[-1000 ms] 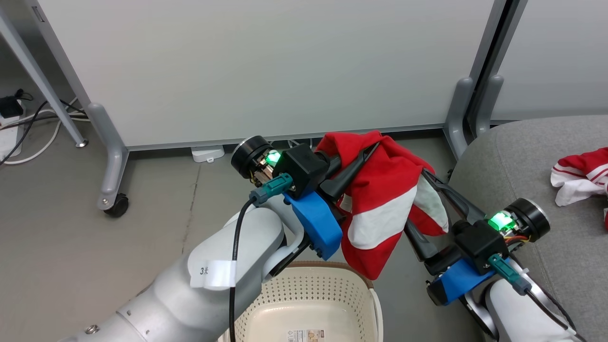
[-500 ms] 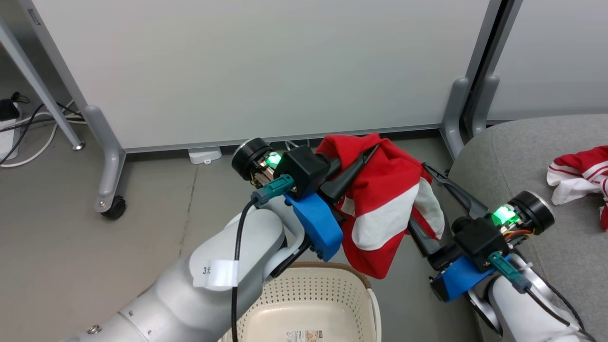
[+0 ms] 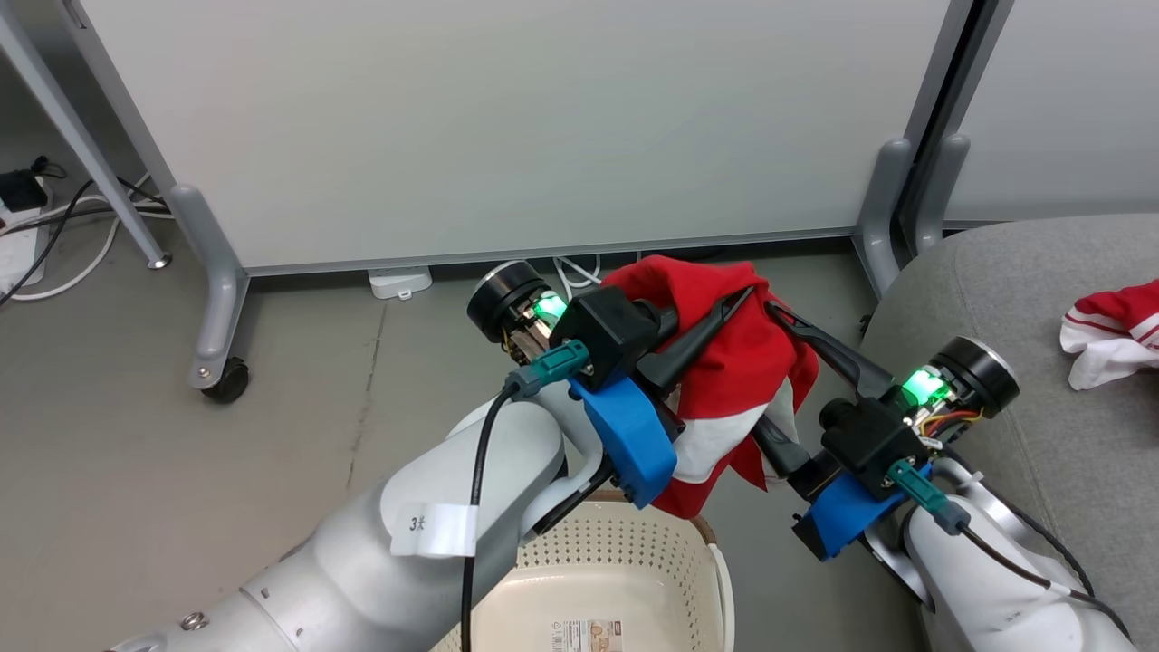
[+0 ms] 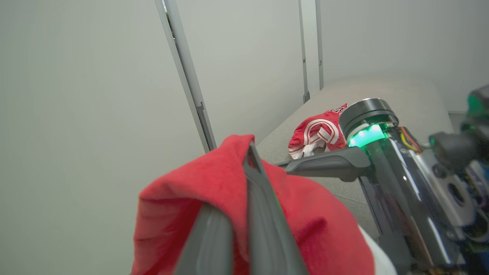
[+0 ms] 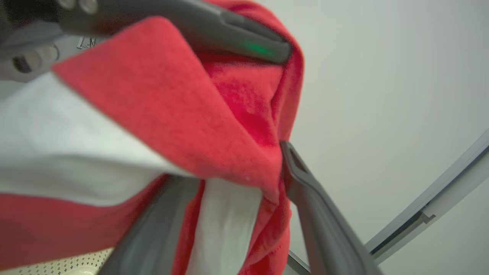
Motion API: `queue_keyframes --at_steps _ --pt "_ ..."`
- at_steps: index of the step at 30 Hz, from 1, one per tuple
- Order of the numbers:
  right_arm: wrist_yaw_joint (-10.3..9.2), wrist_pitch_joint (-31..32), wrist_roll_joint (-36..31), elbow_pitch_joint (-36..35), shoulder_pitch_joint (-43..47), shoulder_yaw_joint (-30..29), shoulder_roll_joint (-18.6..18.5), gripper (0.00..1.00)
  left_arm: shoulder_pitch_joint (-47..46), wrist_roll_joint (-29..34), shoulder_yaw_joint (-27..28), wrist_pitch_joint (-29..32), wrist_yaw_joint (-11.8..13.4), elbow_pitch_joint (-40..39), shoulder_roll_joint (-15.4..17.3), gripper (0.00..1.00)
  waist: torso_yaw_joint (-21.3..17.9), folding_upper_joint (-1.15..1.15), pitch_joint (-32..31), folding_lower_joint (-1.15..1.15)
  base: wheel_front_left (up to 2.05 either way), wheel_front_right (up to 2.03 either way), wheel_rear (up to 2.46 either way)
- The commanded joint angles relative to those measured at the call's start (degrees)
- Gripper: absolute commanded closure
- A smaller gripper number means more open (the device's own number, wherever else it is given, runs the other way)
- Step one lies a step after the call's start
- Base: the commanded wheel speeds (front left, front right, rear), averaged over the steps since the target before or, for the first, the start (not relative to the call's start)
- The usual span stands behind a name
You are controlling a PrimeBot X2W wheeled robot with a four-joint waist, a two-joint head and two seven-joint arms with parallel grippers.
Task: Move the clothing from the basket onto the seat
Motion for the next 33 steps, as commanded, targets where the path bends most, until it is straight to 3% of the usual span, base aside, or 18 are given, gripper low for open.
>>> queue_keyframes --at_steps 1,12,13,14,15,33 --pt "0.01 -0.21 0.25 0.38 -1.24 0.43 -0.06 0.00 -0.77 -0.07 -0.31 -0.29 -0.05 -0.10 -0.14 1.00 0.16 0.00 0.09 0.00 0.00 0.00 0.00" --pt "0.01 -0.21 1.82 4.41 -4.45 2.22 1.12 0.00 -1.57 -0.58 -1.59 -0.29 -0.04 -0.52 -0.07 1.00 0.68 0.00 0.54 0.00 0.00 0.00 0.00" --pt "0.01 -0.21 1.94 4.69 -4.53 2.30 1.23 0.21 -1.60 -0.59 -1.67 -0.29 -0.04 -0.52 -0.03 1.00 0.70 0.00 0.53 0.00 0.00 0.00 0.00" --pt "0.01 -0.20 2.13 4.92 -4.60 2.37 1.32 0.87 -1.60 -0.68 -1.78 -0.29 -0.04 -0.53 0.01 1.00 0.72 0.00 0.52 0.00 0.00 0.00 0.00" --pt "0.01 -0.20 2.34 5.25 -4.65 2.42 1.42 1.00 -1.59 -0.74 -1.89 -0.29 -0.05 -0.51 0.02 1.00 0.74 0.00 0.50 0.00 0.00 0.00 0.00" --pt "0.01 -0.20 3.89 6.19 -4.84 3.18 1.27 1.00 -1.52 -0.97 -2.02 -0.29 -0.04 -0.38 0.29 1.00 0.32 0.00 0.41 0.00 0.00 0.00 0.00"
